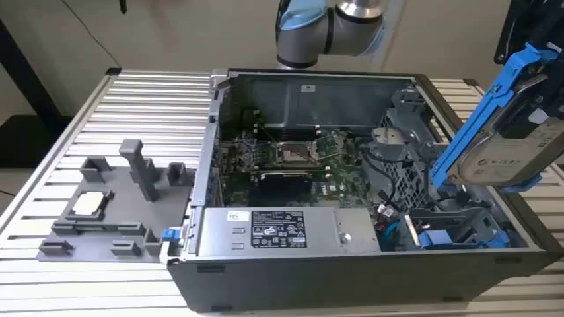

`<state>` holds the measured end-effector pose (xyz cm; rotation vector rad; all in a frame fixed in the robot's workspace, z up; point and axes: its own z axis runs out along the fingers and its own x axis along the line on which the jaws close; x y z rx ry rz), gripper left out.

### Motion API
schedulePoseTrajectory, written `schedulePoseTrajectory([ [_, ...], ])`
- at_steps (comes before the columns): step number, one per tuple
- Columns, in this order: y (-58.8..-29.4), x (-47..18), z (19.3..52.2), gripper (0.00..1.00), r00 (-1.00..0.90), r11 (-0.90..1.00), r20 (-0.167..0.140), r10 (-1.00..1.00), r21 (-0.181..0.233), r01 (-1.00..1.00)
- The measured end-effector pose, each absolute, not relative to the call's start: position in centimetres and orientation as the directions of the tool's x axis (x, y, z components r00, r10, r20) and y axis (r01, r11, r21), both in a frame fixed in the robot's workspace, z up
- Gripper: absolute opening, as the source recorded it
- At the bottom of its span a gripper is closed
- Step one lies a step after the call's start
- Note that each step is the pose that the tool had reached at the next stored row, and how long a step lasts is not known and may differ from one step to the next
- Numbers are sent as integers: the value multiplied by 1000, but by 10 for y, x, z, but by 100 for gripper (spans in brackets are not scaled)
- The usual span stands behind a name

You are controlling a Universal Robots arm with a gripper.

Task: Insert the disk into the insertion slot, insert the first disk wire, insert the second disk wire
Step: 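Insert the disk into the insertion slot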

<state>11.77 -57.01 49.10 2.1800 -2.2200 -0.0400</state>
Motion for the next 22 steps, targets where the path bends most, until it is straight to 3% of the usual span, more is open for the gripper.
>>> schedulePoseTrajectory([
  [22, -570, 118, 477, 33, -18, 18, 3, -1000, 40, -999],
])
